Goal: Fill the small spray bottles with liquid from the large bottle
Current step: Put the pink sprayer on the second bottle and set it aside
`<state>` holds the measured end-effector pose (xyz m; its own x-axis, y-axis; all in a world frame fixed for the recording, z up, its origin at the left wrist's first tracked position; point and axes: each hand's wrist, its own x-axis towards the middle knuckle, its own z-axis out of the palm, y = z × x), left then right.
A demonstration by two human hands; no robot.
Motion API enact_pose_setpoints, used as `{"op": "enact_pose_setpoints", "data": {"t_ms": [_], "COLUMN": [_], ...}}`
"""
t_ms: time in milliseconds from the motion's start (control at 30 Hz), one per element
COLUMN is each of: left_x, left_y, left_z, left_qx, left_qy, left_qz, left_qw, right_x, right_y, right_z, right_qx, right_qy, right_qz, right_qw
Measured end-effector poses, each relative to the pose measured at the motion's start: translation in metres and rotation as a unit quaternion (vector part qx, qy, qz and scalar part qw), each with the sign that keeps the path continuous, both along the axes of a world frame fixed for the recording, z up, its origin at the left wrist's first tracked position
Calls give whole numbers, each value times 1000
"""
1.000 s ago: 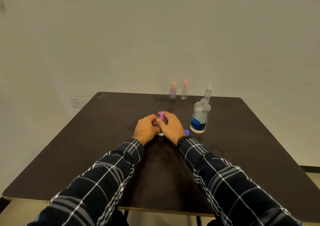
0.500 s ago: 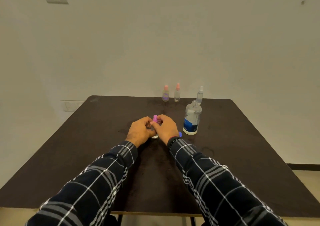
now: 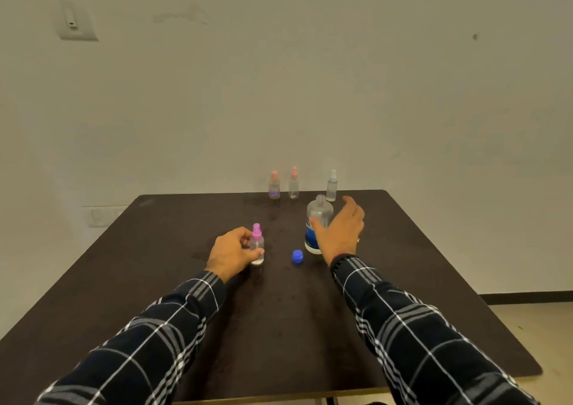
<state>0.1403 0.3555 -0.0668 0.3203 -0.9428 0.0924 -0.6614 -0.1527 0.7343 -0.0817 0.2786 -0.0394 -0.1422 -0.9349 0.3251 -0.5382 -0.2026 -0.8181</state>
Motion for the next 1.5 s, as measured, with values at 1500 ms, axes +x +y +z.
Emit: {"op": "enact_pose_setpoints", "data": {"t_ms": [1500], "left_x": [-75], "left_y": [-330], "left_z": [-4], "left_qx": [-85], "left_qy": [-73], "left_qz": [-36], "left_qw": [993], "right_x": [-4], "right_y": [-52], "right_z": [-55], "right_qx": [7], "right_qy": [-7], "right_qz": [145], "right_qw": [989]}}
